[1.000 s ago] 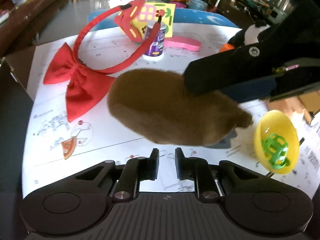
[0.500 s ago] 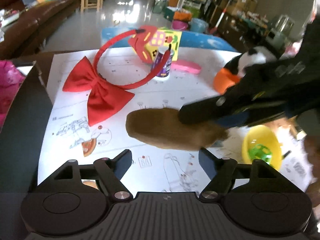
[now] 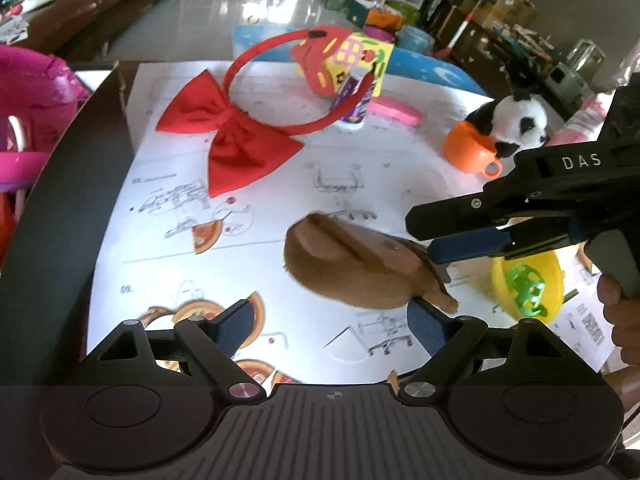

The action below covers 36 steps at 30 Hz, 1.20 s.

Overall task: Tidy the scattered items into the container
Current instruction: 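Lift the brown cap off the sheet with the right gripper, then hold the cap with the right gripper while the left gripper closes on its brim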

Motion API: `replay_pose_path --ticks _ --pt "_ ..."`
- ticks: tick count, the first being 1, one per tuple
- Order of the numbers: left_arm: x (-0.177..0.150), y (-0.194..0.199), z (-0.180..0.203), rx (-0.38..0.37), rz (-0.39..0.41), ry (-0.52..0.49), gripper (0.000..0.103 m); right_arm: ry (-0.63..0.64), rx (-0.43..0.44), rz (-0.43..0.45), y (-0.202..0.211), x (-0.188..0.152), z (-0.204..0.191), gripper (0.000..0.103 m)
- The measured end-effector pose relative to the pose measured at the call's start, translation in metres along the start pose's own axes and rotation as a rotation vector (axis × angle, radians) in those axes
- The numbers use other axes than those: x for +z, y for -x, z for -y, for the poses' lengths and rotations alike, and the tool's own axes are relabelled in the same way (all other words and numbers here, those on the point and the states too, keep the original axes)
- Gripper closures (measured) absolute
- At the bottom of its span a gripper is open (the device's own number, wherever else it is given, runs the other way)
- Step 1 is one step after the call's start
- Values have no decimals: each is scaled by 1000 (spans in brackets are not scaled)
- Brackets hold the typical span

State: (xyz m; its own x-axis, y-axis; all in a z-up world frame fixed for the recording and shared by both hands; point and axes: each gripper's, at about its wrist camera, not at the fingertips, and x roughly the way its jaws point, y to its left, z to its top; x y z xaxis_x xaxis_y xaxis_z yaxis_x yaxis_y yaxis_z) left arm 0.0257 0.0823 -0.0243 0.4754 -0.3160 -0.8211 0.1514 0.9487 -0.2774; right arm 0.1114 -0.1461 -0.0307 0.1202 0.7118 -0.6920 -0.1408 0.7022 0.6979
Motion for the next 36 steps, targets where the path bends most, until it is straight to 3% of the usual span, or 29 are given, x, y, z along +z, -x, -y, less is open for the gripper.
replay_pose_path --ticks 4,11,14,18,27,30,33,35,36 --pt "-5 5 -6 16 -7 -3 12 3 -68 26 -1 1 8 39" --pt "0 -6 -9 28 -15 -8 12 -29 -106 57 7 7 27 39" --pt "2 -22 4 46 -31 -67 13 -12 -114 56 2 9 24 39" --pt "-2 -40 20 107 -53 -197 21 27 -147 65 -4 19 22 39" --pt "0 -47 -2 77 -62 -146 21 59 -111 -9 -35 35 28 39" --pt "3 -46 -5 101 -47 -137 20 59 -65 -47 -42 29 26 46" --pt "4 -41 -3 185 -7 -146 19 94 -79 -57 -41 23 16 56" --pt "3 -33 2 202 17 -165 19 86 -71 -68 -37 22 14 71" --pt "2 -28 5 189 26 -175 18 72 -73 -73 -36 22 14 72"
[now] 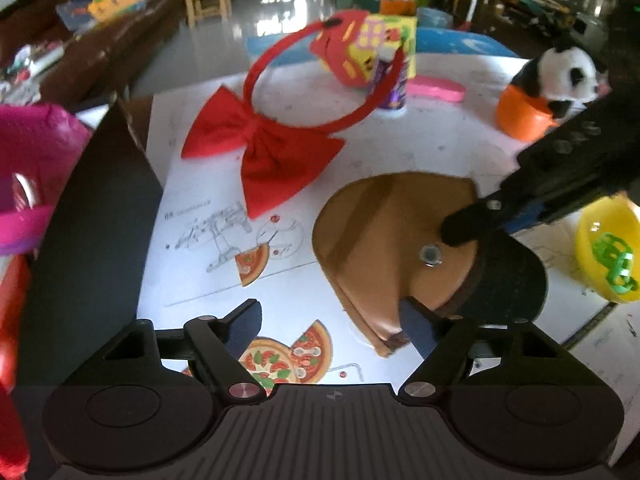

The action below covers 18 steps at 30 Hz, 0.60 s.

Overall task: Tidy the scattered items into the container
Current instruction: 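Hold the cap with the right gripper while the left gripper closes on its brim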

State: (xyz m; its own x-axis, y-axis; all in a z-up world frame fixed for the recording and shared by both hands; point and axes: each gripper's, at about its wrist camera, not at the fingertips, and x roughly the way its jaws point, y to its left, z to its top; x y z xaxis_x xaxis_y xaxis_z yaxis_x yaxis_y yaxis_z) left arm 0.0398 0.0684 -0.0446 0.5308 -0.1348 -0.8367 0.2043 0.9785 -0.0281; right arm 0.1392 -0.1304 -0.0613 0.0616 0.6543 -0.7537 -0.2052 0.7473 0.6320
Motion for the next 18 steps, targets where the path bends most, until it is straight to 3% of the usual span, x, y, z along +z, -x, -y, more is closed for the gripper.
replay_pose_path --ticks 3,10,13,15,17,18 --pt "0 14 11 -66 16 -20 14 -9 -30 15 4 0 -3 72" --pt "0 20 57 -136 26 -88 8 -61 -40 -30 3 -7 -18 72" --pt "-6 15 76 -99 21 -151 7 -38 -38 -36 4 -11 -29 72" --pt "-9 10 82 -33 27 -175 7 -20 -14 -42 6 -14 -36 73" --pt "-12 5 78 10 38 -177 17 13 -12 -40 8 -17 -44 73" --pt "-13 4 73 27 42 -169 27 22 -1 -43 8 -18 -47 72"
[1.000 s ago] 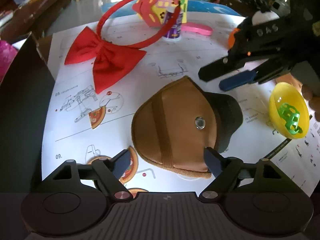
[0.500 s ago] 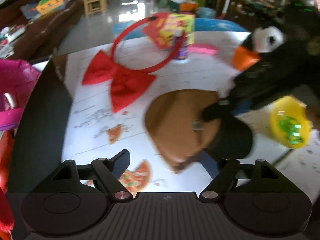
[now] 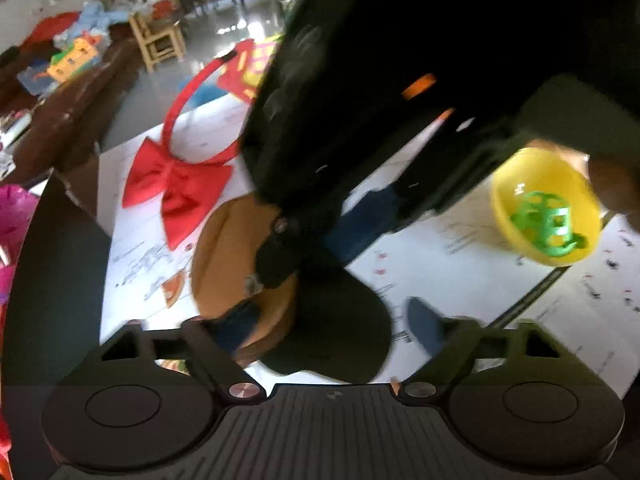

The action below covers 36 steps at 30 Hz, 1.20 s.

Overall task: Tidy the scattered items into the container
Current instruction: 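Hold the cap with the right gripper while the left gripper closes on its brim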

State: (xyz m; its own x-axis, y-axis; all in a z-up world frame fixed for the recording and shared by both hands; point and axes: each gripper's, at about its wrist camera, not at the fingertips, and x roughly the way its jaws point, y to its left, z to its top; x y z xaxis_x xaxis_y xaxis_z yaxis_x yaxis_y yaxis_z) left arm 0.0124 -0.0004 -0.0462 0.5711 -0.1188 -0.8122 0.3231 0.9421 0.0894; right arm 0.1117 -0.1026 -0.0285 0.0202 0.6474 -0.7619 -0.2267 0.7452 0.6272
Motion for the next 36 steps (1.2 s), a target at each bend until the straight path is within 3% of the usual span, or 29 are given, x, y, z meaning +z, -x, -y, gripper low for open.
replay_pose_path --ticks 4,6,8,14,16,17,19,20,23,25,30,32,33,35,36 --pt "-4 4 -18 -11 12 33 38 17 -24 21 6 0 2 71" --pt "-5 6 -24 -28 15 45 38 1 -27 41 8 3 5 66" --pt "-4 8 -28 -41 17 53 39 -9 -52 73 10 8 7 51" --pt "-6 11 -32 -56 19 70 39 23 -50 93 -10 25 -8 45" --pt "-5 13 -37 -41 20 94 40 53 -86 102 -22 32 -15 50" --pt "-5 14 -40 -17 19 109 40 54 -98 90 -28 34 -17 69" --pt "-6 15 -47 62 30 142 38 51 -84 71 -35 33 -20 73" --pt "-6 16 -51 85 31 160 39 59 -82 68 -35 31 -23 73" --pt "-8 13 -60 74 20 208 64 46 -84 43 -37 26 -28 73" --pt "-9 11 -54 104 20 175 71 23 -73 35 -36 24 -29 74" --pt "-9 17 -53 75 22 158 73 9 -81 20 -35 24 -30 69" --pt "-10 18 -58 50 29 179 73 18 -105 36 -37 27 -33 56" --pt "-10 19 -60 37 34 188 72 24 -110 45 -40 30 -34 54" --pt "-10 21 -63 32 38 200 72 34 -112 50 -48 35 -36 54" --pt "-10 19 -64 42 30 211 67 38 -117 45 -54 36 -37 60"
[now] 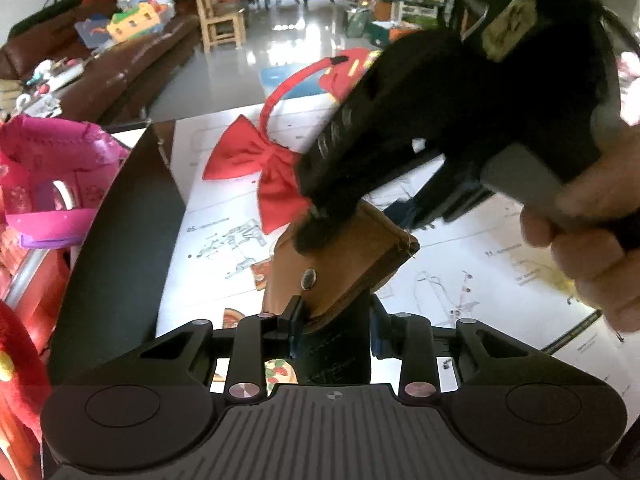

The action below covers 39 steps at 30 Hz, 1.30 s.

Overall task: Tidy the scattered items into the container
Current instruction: 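Hold the cap with the right gripper while the left gripper closes on its brim, then carry the brown cap with both grippers over the white box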

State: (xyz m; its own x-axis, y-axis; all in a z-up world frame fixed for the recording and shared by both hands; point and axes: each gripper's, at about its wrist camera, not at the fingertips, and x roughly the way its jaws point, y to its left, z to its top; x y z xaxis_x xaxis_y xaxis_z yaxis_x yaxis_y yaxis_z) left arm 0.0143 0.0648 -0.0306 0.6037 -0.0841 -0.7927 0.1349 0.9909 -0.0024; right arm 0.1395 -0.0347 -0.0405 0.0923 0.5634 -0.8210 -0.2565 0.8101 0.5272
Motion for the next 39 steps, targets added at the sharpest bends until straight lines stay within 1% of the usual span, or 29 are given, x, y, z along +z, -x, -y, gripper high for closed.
replay_pose_path --ticks 1,3,4,5,6,8,10,12,21,28,31,34,39 --pt "0 -3 -2 11 -18 24 58 0 -8 -13 -5 0 -1 68" --pt "0 -10 -5 62 -52 53 46 -14 17 -1 -4 -4 -3 71" --pt "-1 -14 -4 85 -65 49 51 -7 25 7 -2 -6 -6 73" --pt "-2 -18 -3 97 -76 43 58 -4 29 13 1 -7 -8 74" --pt "-2 -19 -3 90 -86 44 76 -3 34 16 3 -9 -11 75" --pt "0 -18 -1 82 -87 48 78 6 25 18 8 -10 -14 75" --pt "2 -14 2 86 -80 36 82 5 13 29 12 -11 -14 75" --pt "3 -10 7 90 -69 18 83 4 13 40 18 -12 -14 74" --pt "5 14 20 90 -17 -6 83 20 11 95 46 -23 -20 74" --pt "10 42 26 108 21 8 82 67 18 141 71 -35 -34 74" --pt "12 59 24 135 45 27 82 101 28 162 82 -39 -46 74" --pt "13 80 19 183 83 47 82 144 49 184 92 -42 -63 74" --pt "17 115 -3 266 154 94 81 252 111 231 107 -45 -105 74"
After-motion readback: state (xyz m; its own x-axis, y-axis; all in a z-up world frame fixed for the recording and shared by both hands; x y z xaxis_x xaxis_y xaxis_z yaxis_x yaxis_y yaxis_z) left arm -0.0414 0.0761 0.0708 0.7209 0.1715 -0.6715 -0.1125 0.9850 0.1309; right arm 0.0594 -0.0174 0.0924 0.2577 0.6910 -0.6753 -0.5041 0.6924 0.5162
